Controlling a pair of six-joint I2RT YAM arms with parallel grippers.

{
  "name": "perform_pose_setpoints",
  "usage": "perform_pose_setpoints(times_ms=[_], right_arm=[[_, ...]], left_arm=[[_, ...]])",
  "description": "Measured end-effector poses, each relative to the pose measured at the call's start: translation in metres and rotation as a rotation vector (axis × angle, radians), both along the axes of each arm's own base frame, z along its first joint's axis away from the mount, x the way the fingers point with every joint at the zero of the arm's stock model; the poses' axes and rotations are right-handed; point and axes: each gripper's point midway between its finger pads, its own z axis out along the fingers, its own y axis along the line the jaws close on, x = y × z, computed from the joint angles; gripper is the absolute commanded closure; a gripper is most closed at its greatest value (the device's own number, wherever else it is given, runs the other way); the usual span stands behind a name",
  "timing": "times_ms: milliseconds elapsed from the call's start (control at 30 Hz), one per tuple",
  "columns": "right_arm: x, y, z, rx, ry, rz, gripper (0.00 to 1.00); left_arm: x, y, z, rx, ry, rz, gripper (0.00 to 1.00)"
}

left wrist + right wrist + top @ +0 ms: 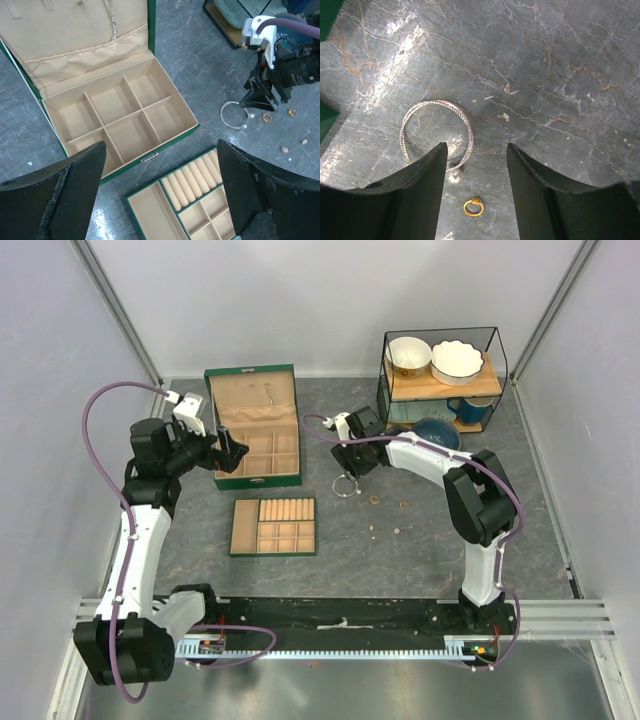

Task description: Organize the mixed jewelry

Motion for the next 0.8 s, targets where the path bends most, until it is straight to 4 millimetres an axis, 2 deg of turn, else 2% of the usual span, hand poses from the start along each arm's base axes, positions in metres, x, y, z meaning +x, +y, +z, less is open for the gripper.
perform_pose_setpoints(times_ms=[233,433,600,800], right_arm=[[-0.004,0.003,-0.017,-0.019,0.028,0.01,0.47],[-0.005,0.005,-0.019,-0.02,0.03,0.015,0.48],[-0.005,0.005,-0.021,-0.022,0.032,0.015,0.54],[-0.006,0.005,-0.033,-0.032,0.051,0.014,0.61]], left_arm=[[0.0,0.0,-0.001,0.0,0.002,0.0,0.01],[0.001,0.0,-0.001,0.004,-0.005,-0.002,0.01],[-0.001,0.0,-0.008,0.005,0.01,-0.004,0.01],[-0.001,0.0,-0.007,0.008,0.006,-0.005,0.01]])
